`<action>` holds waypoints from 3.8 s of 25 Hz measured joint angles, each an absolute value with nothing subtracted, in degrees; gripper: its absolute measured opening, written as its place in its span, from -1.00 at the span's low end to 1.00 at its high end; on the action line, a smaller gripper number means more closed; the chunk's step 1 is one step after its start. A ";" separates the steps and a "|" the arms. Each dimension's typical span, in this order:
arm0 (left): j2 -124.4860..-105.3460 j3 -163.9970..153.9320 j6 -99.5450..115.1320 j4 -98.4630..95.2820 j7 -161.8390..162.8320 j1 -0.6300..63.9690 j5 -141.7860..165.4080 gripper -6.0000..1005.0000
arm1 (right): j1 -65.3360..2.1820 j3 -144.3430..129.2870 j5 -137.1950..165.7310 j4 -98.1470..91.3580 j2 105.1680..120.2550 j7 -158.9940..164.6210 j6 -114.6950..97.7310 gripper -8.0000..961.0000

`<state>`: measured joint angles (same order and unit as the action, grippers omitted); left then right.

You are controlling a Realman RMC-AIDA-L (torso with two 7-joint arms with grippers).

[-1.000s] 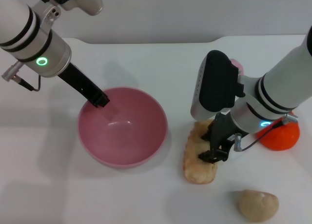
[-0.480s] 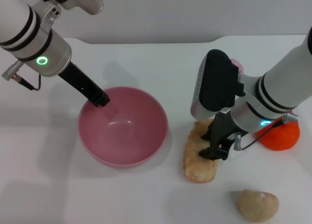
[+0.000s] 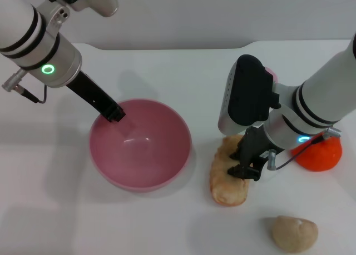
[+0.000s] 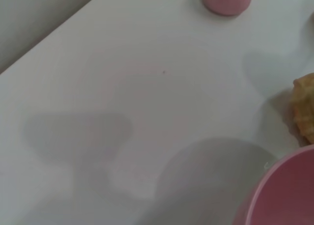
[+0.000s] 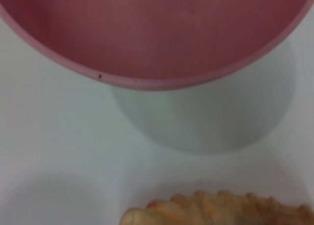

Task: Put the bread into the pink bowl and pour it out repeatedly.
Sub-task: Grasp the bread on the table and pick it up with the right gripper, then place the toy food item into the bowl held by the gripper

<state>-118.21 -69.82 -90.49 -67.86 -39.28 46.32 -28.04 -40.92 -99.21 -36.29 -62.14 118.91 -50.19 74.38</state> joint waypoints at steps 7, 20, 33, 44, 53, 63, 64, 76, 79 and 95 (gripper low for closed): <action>-118.21 -69.87 -90.53 -67.85 -39.28 46.32 -28.03 -0.86 | -40.83 -99.29 -36.29 -62.06 118.91 -50.20 74.36 -0.49; -118.22 -69.87 -90.53 -67.85 -39.34 46.40 -28.03 -0.86 | -40.54 -99.20 -35.73 -62.05 118.92 -50.21 74.12 -0.61; -118.17 -70.04 -90.56 -67.74 -39.33 46.24 -28.03 -0.86 | -36.03 -99.05 -33.22 -70.75 118.87 -49.33 73.85 -0.64; -118.12 -70.14 -90.87 -67.63 -39.21 46.59 -28.04 -0.86 | -30.33 -99.32 -29.02 -90.05 118.89 -45.56 79.83 -0.67; -118.17 -70.66 -90.92 -67.50 -39.12 46.75 -28.04 -0.85 | -28.94 -98.22 -26.08 -101.94 118.82 -44.15 82.88 -0.70; -118.29 -71.28 -91.08 -67.50 -38.96 46.76 -28.03 -0.85 | -29.91 -100.17 -27.47 -110.92 119.06 -43.53 82.99 -0.74; -118.34 -71.38 -91.09 -67.50 -38.96 46.76 -28.04 -0.85 | -30.40 -100.68 -28.41 -110.77 119.07 -43.44 82.71 -0.74; -118.34 -71.80 -90.62 -67.57 -38.93 46.85 -29.41 -0.85 | -34.38 -109.03 -35.64 -101.66 119.26 -43.41 75.53 -0.76; -118.31 -71.81 -90.55 -67.62 -38.93 46.78 -29.42 -0.85 | -34.46 -108.98 -36.77 -99.96 119.27 -43.44 75.15 -0.77; -118.12 -71.80 -90.47 -67.68 -39.06 46.22 -29.45 -0.85 | -32.16 -106.93 -35.93 -101.04 119.00 -42.14 75.21 -0.46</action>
<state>-118.12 -71.81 -90.47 -67.68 -39.06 46.22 -29.45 -32.16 -106.93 -35.92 -101.04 119.00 -42.13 75.21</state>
